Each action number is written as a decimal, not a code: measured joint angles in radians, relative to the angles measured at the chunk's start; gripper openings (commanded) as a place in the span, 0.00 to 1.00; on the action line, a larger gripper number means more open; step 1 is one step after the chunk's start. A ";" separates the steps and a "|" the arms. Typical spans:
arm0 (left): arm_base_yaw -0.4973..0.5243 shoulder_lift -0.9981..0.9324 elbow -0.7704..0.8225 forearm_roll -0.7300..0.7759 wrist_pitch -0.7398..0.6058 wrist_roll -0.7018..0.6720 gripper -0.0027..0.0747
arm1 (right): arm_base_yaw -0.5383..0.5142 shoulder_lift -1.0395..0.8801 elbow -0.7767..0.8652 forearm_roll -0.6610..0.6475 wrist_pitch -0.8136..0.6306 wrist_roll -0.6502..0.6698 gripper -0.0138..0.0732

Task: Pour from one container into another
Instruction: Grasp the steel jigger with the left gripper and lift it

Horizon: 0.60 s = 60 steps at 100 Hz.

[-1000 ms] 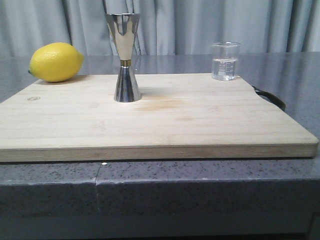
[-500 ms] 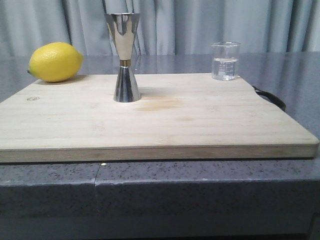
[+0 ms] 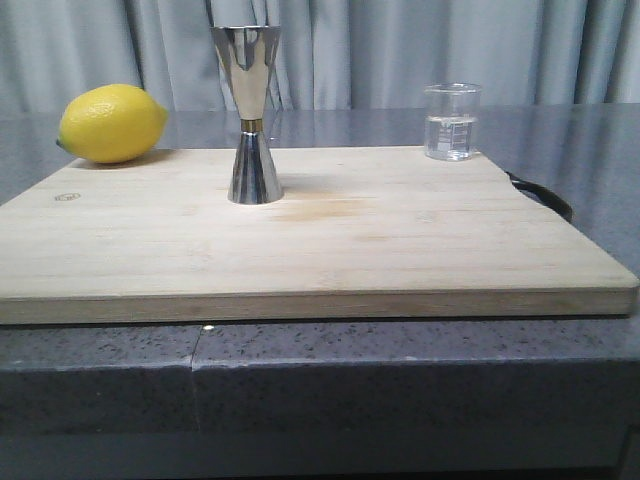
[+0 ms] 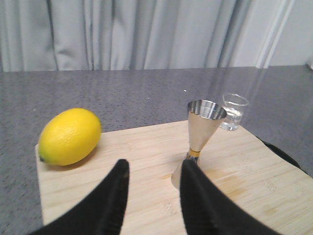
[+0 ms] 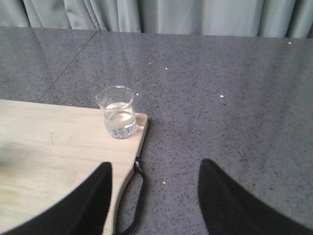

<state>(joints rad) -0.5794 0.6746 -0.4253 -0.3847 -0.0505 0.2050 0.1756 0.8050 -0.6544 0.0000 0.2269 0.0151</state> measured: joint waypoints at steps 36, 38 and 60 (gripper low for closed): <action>-0.216 0.545 -0.025 0.027 -0.497 0.018 0.65 | 0.000 0.276 -0.002 0.000 -0.227 -0.004 0.66; -0.220 0.573 -0.031 0.027 -0.508 0.013 0.65 | 0.000 0.284 -0.002 0.000 -0.227 -0.004 0.66; -0.229 0.800 -0.085 0.070 -0.693 -0.042 0.65 | 0.000 0.319 -0.002 0.000 -0.265 -0.004 0.66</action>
<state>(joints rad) -0.8083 1.4751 -0.5100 -0.3145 -0.7438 0.1626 0.1756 1.1242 -0.6561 0.0000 -0.0384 0.0115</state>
